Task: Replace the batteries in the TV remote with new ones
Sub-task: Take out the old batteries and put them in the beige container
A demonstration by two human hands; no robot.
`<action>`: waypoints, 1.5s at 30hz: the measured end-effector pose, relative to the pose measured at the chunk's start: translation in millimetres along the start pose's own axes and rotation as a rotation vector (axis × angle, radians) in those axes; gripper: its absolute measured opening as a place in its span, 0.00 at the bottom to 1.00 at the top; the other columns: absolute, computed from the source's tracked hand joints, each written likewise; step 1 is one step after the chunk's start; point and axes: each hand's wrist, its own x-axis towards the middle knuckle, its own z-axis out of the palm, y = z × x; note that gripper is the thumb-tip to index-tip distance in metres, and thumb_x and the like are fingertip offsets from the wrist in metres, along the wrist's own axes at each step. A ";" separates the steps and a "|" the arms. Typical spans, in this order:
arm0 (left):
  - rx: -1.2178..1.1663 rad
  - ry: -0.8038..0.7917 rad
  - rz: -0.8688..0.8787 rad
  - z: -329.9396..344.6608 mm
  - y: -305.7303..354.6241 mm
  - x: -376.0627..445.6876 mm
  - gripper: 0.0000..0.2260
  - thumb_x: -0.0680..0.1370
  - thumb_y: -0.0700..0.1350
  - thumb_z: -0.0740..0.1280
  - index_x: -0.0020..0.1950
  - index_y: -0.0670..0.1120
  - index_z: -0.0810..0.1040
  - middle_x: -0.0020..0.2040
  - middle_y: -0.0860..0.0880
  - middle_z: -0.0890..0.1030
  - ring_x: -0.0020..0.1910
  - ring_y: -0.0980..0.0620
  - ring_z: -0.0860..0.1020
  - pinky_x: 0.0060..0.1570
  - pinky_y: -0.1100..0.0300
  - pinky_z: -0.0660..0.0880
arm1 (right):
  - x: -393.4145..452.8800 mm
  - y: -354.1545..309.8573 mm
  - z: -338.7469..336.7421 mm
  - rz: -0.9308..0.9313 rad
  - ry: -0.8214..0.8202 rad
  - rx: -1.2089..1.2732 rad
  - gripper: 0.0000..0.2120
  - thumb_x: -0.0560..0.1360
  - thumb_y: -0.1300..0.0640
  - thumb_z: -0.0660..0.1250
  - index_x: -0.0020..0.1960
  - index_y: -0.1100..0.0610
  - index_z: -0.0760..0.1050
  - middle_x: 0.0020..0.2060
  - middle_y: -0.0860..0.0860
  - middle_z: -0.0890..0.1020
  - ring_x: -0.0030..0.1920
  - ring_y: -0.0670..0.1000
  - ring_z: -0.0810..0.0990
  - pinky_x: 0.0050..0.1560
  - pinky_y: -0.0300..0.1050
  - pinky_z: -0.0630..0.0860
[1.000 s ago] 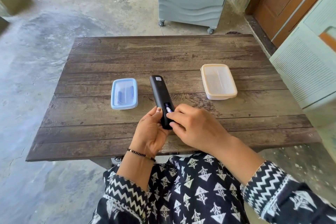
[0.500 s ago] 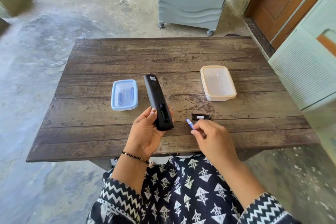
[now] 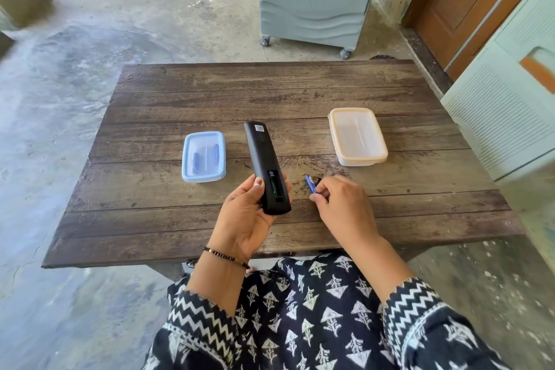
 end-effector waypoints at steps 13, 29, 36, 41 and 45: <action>0.004 -0.017 -0.060 -7.2 -4.5 2.0 0.13 0.80 0.38 0.55 0.60 0.38 0.74 0.58 0.36 0.77 0.53 0.43 0.78 0.52 0.49 0.77 | 0.2 -27.0 -18.0 -0.085 0.089 0.200 0.08 0.73 0.60 0.68 0.51 0.57 0.81 0.40 0.48 0.78 0.38 0.47 0.75 0.41 0.42 0.75; 0.058 -0.045 0.068 -5.2 2.2 1.3 0.15 0.79 0.38 0.56 0.64 0.35 0.71 0.53 0.40 0.77 0.50 0.46 0.76 0.55 0.48 0.74 | -21.0 -53.4 -3.1 0.029 0.097 0.530 0.10 0.77 0.63 0.61 0.50 0.53 0.79 0.45 0.46 0.78 0.40 0.38 0.74 0.42 0.30 0.70; 0.757 0.013 0.486 9.2 -6.8 -12.4 0.20 0.75 0.32 0.64 0.62 0.50 0.75 0.56 0.49 0.82 0.56 0.56 0.79 0.60 0.59 0.74 | -4.3 -69.6 -1.4 0.945 -0.058 1.869 0.09 0.79 0.63 0.58 0.45 0.62 0.76 0.30 0.53 0.82 0.31 0.48 0.81 0.35 0.39 0.78; 1.157 0.071 0.676 13.7 -11.4 -13.9 0.21 0.74 0.33 0.65 0.65 0.48 0.75 0.61 0.52 0.78 0.59 0.60 0.75 0.61 0.73 0.68 | -6.8 -79.1 -7.0 1.024 -0.058 1.985 0.09 0.78 0.63 0.59 0.43 0.64 0.76 0.24 0.50 0.78 0.21 0.42 0.75 0.21 0.33 0.71; 1.119 0.085 0.646 12.8 -9.7 -12.0 0.20 0.74 0.34 0.64 0.65 0.49 0.75 0.61 0.51 0.79 0.60 0.58 0.76 0.64 0.61 0.71 | -8.4 -70.3 -1.6 1.002 -0.066 2.027 0.11 0.79 0.63 0.56 0.42 0.64 0.75 0.28 0.54 0.81 0.26 0.47 0.81 0.27 0.37 0.78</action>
